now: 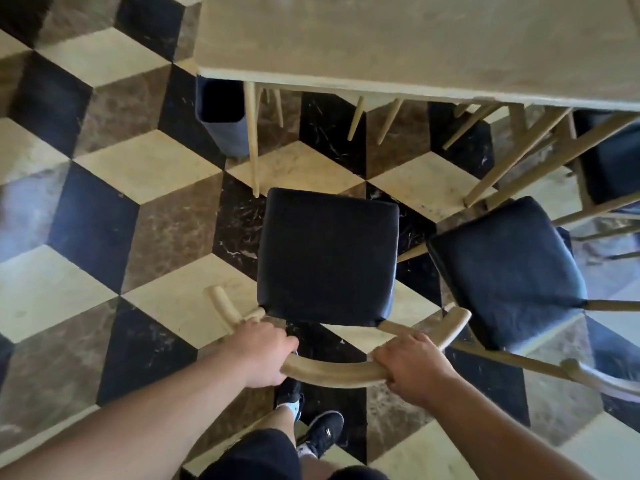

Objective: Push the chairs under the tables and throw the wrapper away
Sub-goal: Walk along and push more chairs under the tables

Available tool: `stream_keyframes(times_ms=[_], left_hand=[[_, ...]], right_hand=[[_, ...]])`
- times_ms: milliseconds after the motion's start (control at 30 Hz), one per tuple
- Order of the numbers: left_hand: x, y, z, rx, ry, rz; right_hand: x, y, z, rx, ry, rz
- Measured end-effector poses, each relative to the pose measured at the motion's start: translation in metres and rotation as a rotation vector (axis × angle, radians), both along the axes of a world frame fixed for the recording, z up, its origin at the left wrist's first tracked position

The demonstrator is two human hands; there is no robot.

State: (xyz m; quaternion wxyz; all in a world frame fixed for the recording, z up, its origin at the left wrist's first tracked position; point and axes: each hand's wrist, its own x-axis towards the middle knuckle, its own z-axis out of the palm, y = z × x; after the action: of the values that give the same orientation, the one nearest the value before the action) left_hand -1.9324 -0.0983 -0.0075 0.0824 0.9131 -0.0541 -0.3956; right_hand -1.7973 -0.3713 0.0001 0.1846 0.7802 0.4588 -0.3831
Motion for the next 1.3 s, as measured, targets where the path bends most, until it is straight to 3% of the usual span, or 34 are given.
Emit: stream_keyframes(times_ms=[800,1300], left_hand=[[0.218,0.122,0.006,0.217,-0.24,0.206],[0.331,0.202,0.015,0.217,-0.283,0.09]], right_hand=[[0.246,0.137,0.006,0.231,-0.087,-0.035],[0.343,0.211,0.013,0.133,-0.232,-0.108]])
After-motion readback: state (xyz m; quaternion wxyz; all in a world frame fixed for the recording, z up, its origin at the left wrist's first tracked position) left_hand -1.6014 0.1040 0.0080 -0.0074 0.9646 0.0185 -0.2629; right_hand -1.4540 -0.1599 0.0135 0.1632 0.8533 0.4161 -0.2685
